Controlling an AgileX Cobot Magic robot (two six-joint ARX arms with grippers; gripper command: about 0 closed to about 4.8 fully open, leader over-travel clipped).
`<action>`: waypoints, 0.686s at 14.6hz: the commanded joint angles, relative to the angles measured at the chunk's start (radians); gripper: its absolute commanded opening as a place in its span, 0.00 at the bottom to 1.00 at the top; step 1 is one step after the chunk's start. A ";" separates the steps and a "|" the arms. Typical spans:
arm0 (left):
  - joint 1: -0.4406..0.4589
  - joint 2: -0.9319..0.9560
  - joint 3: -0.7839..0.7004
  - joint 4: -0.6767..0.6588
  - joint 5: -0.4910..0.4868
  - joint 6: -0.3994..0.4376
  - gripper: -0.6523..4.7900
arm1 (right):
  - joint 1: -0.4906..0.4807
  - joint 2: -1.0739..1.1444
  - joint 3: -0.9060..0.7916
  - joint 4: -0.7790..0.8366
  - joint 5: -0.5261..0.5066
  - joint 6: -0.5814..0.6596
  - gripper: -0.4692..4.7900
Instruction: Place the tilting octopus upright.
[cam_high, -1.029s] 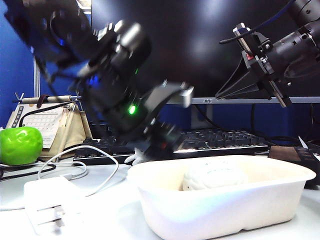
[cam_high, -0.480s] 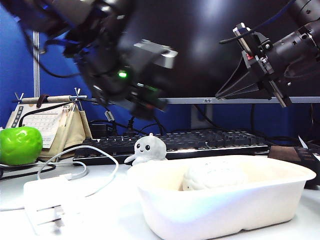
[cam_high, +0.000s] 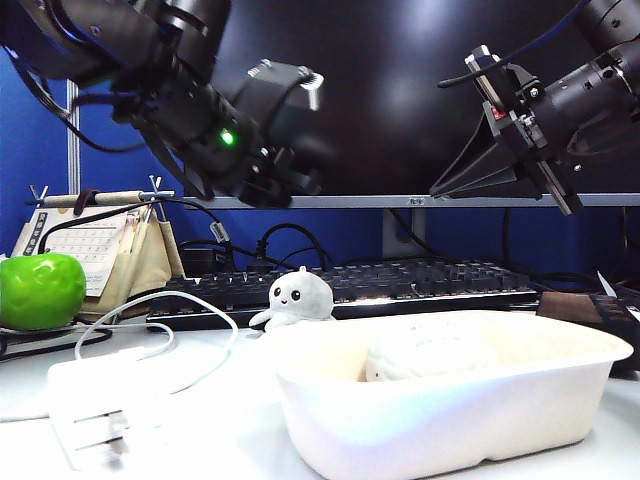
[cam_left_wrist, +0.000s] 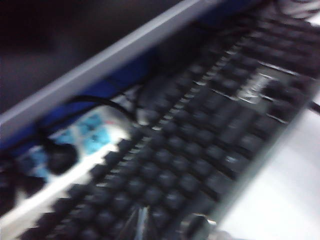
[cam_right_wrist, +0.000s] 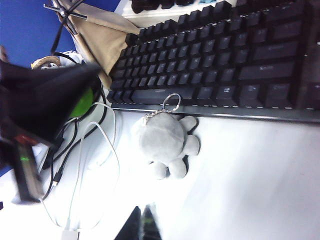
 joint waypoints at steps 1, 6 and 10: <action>0.000 0.043 0.002 -0.004 0.043 0.004 0.11 | 0.000 -0.005 0.004 0.009 -0.006 -0.003 0.08; 0.001 0.055 0.002 -0.071 0.050 0.000 0.11 | 0.000 -0.005 0.004 0.006 -0.006 -0.003 0.08; 0.000 0.086 0.002 -0.093 0.144 0.000 0.11 | 0.000 -0.005 0.004 0.005 -0.006 -0.003 0.08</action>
